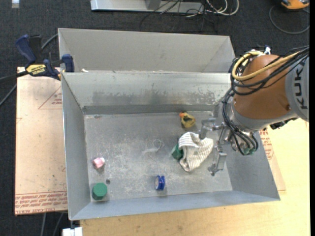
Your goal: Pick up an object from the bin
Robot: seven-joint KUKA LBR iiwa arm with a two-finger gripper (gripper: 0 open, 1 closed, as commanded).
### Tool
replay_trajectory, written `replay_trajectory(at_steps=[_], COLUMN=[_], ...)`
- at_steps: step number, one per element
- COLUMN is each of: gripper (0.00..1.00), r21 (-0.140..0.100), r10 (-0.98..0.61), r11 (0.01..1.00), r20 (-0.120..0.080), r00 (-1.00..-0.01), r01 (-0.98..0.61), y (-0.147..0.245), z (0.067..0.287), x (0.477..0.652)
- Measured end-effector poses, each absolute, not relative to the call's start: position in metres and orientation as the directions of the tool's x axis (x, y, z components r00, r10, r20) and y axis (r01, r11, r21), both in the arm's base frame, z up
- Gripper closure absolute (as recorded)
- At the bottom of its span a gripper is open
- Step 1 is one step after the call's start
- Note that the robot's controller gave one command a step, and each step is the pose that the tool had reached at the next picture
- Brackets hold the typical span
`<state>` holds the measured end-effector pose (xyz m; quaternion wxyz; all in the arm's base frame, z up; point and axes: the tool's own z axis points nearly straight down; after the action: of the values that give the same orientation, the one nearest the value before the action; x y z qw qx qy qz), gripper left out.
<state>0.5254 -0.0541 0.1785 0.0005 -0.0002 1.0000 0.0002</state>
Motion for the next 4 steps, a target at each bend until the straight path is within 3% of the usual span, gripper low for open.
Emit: replay_trajectory(at_steps=[1,2,3,4], gripper=[0.00,0.00,1.00,1.00], r21=[0.002,0.002,0.002,0.002], r10=[0.071,0.080,0.120,0.119], r11=[0.997,0.997,0.993,0.993], r20=[0.000,0.000,-0.007,-0.007], r00=[-0.997,-0.997,-0.993,-0.993], r01=[0.071,0.080,0.120,0.119], y=[-0.043,-0.041,-0.064,-0.064], z=[0.090,0.075,0.071,0.071], x=[0.554,0.558,0.562,0.562])
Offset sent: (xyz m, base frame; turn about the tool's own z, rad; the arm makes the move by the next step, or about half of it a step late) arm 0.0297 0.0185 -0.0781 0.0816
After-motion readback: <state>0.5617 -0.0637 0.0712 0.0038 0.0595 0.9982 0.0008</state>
